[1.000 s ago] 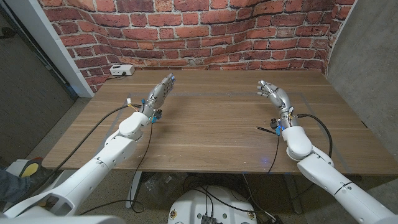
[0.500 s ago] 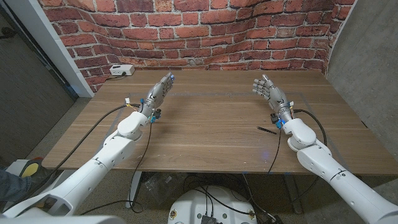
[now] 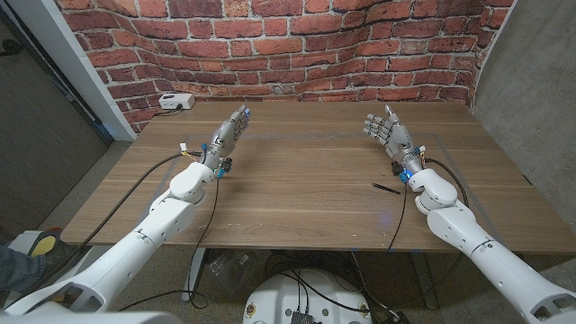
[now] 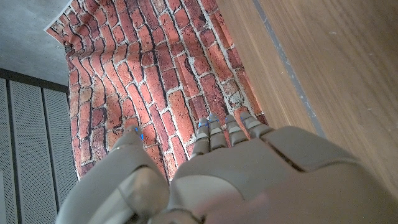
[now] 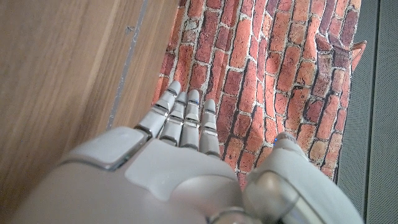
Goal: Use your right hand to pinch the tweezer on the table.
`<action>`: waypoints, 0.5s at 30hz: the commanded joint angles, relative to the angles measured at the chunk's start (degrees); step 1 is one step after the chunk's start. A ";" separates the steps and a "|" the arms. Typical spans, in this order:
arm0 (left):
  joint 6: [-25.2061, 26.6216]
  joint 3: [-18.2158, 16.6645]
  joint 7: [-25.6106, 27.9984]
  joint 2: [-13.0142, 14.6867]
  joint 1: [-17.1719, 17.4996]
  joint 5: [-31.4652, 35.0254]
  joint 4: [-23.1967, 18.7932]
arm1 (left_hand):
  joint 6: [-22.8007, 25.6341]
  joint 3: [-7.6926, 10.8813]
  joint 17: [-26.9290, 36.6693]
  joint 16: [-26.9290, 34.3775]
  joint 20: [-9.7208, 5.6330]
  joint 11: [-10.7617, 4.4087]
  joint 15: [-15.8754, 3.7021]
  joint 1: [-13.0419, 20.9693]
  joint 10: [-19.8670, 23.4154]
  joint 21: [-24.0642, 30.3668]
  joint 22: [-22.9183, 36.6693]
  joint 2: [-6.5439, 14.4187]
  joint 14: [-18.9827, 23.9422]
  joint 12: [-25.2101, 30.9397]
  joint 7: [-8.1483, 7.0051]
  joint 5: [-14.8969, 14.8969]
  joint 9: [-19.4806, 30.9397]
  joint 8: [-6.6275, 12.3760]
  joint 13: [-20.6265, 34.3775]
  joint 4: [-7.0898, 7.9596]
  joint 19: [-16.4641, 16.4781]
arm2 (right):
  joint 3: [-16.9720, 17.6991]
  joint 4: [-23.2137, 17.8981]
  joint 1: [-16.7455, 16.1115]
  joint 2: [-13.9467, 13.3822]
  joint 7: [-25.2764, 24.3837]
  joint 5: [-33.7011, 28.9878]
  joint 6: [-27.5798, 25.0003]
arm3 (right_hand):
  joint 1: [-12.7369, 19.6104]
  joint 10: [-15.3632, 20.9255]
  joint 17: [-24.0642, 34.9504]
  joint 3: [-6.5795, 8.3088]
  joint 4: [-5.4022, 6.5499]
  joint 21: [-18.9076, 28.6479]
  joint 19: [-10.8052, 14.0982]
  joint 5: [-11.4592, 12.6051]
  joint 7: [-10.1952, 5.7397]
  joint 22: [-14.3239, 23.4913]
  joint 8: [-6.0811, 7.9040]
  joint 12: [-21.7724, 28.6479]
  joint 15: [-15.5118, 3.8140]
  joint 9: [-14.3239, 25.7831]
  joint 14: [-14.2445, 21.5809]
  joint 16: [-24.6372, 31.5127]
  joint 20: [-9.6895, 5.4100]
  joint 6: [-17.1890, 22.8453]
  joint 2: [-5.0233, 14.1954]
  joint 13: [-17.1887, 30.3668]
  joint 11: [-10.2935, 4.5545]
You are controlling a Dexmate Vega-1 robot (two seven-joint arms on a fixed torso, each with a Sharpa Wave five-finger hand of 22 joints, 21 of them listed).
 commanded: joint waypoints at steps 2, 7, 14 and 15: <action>-1.16 -0.58 -1.98 -0.04 0.10 -1.53 1.15 | -3.02 -0.42 0.15 -0.55 -0.06 0.71 0.53 0.04 -1.14 -0.08 0.26 -0.38 -1.22 -0.58 0.37 -0.11 0.14 -0.69 0.17 0.02 -0.33 | -0.67 3.35 1.22 1.42 2.86 1.53 1.91 | -1.83 -7.09 -0.02 -1.51 -0.03 -0.88 -6.20 0.64 0.67 -0.01 -0.03 -0.83 0.62 -0.26 -6.60 -0.48 -0.20 -6.81 -0.88 -0.09 0.45; -1.87 -0.87 -2.84 -0.39 0.04 -2.44 2.35 | -7.51 -1.83 0.21 -0.91 -2.82 2.06 1.63 -1.26 -5.23 -0.49 0.25 -1.66 -4.23 -1.40 2.06 -0.12 0.08 -0.93 0.14 0.42 -1.51 | -0.77 3.43 1.22 1.40 3.54 2.13 1.66 | -2.84 -12.37 -0.22 -2.54 -0.25 -0.78 -10.63 1.07 2.01 -0.09 0.00 -0.83 1.16 -0.45 -11.87 -0.46 -0.68 -11.53 -1.46 -0.30 1.08; -2.66 -1.09 -3.38 -0.42 0.05 -2.68 3.11 | -13.01 -4.61 0.20 -1.03 -3.12 3.50 3.03 -3.85 -9.51 -1.16 0.23 -4.66 -8.16 -1.50 3.76 0.23 0.06 -0.95 0.05 1.08 -4.24 | -0.68 2.68 0.76 1.15 2.91 2.12 1.26 | -4.12 -16.12 -0.27 -3.57 -0.17 -1.02 -15.36 1.36 3.05 -0.12 0.10 -0.78 1.95 -0.60 -15.84 -0.39 -1.34 -14.53 -1.90 -0.46 1.45; -2.74 -1.09 -3.41 -0.42 0.05 -2.66 3.15 | -13.30 -4.81 0.20 -1.03 -3.09 3.43 3.17 -4.05 -9.89 -1.17 0.23 -4.84 -8.43 -1.54 3.85 0.27 0.06 -0.92 0.05 1.15 -4.44 | -0.64 2.47 0.67 1.09 2.70 2.14 1.06 | -4.20 -16.24 -0.27 -3.61 -0.15 -0.98 -15.40 1.36 3.05 -0.12 0.11 -0.78 1.97 -0.61 -15.95 -0.38 -1.34 -14.60 -1.91 -0.46 1.51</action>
